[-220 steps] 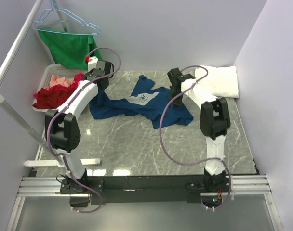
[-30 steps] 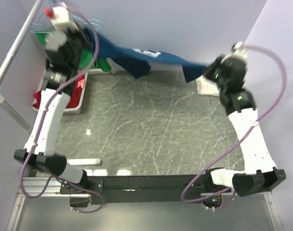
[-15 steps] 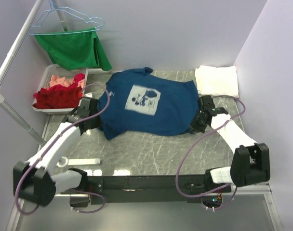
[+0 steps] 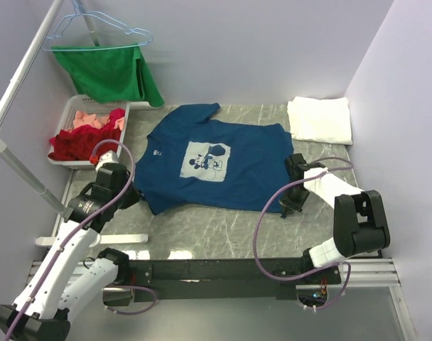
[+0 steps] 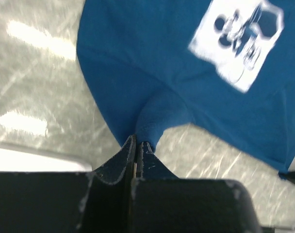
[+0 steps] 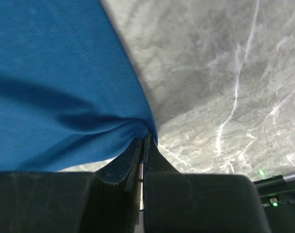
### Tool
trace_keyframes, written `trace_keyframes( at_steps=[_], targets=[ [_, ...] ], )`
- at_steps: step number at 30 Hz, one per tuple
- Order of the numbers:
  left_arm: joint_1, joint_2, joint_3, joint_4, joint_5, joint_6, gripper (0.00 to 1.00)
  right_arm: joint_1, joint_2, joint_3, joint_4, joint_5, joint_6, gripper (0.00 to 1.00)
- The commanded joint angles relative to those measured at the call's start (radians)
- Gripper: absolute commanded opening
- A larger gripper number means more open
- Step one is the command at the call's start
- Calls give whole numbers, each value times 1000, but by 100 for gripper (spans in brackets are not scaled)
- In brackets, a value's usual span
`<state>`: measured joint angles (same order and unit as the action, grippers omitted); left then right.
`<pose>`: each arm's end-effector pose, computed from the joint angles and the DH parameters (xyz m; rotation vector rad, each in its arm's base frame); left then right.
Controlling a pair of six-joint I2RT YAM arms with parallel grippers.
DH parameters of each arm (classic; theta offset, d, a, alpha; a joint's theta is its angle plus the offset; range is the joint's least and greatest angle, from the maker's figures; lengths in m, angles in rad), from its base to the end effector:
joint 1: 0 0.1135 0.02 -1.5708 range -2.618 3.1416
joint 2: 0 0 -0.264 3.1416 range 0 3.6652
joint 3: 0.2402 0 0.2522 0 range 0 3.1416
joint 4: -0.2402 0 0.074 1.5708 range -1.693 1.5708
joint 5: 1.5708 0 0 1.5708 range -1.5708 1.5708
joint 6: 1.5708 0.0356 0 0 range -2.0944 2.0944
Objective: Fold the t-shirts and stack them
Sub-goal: Flatten the tshirt out
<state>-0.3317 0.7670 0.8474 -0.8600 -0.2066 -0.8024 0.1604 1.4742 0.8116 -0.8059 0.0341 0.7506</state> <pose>0.1411 -0.0409 0.2997 -0.6469 2.2614 -0.3217 0.2329 0.0365 0.1639 0.8851 2.9027 0.0219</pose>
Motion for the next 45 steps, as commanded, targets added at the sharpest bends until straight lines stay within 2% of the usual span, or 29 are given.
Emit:
trace_keyframes(
  at_steps=[1, 7, 11, 16, 25, 26, 27, 28, 30, 31, 32, 34, 36, 41, 43, 45],
  targets=[
    [-7, 9, 21, -95, 62, -47, 1, 4, 23, -12, -45, 23, 21, 0],
    [-9, 38, 74, -269, 162, -96, 1, 2, 20, -11, -116, 50, 26, 0],
    [-9, 55, 128, -381, 148, -112, 1, -4, 0, -8, -186, 87, 65, 0],
    [-9, 49, 171, -433, 153, -113, 1, -10, -3, -22, -205, 66, 81, 0],
    [-9, -12, 105, -511, 211, -107, 1, -9, 23, -14, -213, 52, 64, 0],
    [-9, -27, 98, -510, 220, -100, 1, -10, 20, -11, -220, 52, 66, 1],
    [-9, -35, 91, -510, 229, -101, 1, -10, 9, -8, -223, 53, 66, 6],
    [-9, -43, 84, -510, 249, -104, 1, -10, 3, 1, -225, 53, 61, 23],
    [-9, -55, 82, -510, 253, -104, 28, -9, -23, 9, -234, 56, 62, 39],
    [-9, -57, 85, -510, 248, -104, 35, -9, -32, 18, -237, 61, 62, 49],
    [-9, -55, 88, -510, 242, -103, 46, -9, -38, 23, -248, 72, 64, 51],
    [-9, -49, 96, -508, 228, -103, 56, -9, -58, 38, -257, 95, 70, 53],
    [-9, -46, 102, -510, 220, -98, 60, -9, -83, 50, -272, 110, 75, 53],
    [-9, -32, 122, -481, 173, -74, 62, 1, -136, 109, -263, 136, 76, 50],
    [-9, -2, 119, -444, 159, -66, 63, 2, -144, 139, -245, 130, 63, 49],
    [-9, 34, 113, -340, 147, -55, 63, 4, -144, 159, -196, 119, 49, 49]
  ],
)
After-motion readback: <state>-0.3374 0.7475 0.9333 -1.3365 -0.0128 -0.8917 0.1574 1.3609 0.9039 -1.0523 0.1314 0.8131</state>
